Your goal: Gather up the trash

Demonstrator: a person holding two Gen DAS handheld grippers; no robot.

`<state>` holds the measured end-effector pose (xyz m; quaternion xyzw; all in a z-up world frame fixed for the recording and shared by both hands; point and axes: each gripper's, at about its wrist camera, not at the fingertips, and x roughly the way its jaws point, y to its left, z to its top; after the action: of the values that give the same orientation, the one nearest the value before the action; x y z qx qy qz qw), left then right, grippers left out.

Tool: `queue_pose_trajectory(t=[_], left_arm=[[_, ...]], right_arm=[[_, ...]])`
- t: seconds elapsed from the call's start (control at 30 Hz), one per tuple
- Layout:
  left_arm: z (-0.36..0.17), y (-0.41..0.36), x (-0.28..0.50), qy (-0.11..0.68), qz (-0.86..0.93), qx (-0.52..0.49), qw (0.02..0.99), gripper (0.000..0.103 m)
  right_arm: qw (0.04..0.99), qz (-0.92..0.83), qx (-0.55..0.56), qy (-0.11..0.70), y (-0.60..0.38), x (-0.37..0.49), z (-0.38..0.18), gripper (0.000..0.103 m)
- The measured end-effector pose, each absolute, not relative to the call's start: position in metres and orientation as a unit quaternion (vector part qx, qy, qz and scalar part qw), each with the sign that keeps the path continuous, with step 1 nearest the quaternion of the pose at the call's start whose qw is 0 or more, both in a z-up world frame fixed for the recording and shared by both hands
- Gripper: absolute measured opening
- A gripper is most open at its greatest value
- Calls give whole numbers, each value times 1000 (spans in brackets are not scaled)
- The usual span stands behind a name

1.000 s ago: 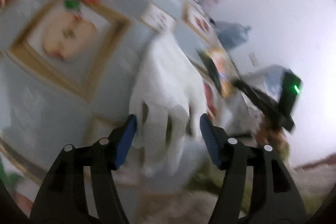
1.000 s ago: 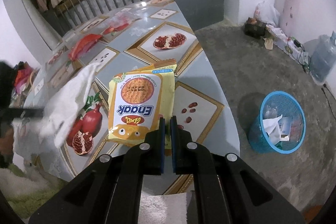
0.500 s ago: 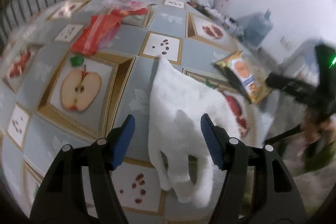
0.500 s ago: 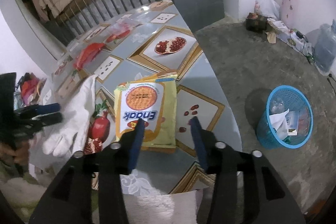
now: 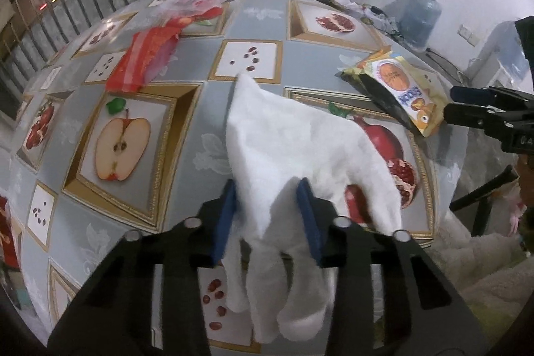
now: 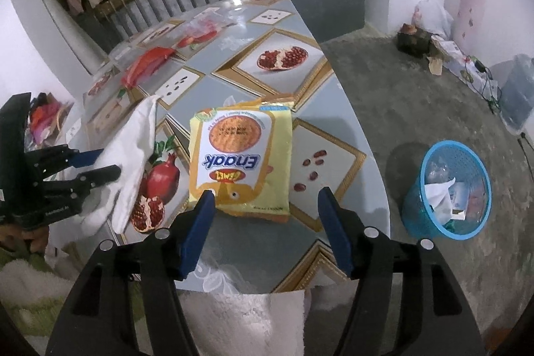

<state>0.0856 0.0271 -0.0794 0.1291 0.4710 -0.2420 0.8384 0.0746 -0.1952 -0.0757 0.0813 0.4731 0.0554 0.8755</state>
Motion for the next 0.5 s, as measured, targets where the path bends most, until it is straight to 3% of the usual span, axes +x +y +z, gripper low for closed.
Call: queue_pose_trajectory(t=[0.1, 0.3, 0.5], left_arm=[[-78, 23, 81, 468, -247, 136, 838, 21], [-78, 19, 82, 467, -252, 139, 836, 9], [-78, 20, 83, 467, -252, 129, 837, 6]], right_arm=[[873, 50, 83, 478, -195, 74, -80, 62], [875, 37, 52, 479, -182, 73, -83, 49], [878, 30, 25, 477, -171, 75, -85, 36]])
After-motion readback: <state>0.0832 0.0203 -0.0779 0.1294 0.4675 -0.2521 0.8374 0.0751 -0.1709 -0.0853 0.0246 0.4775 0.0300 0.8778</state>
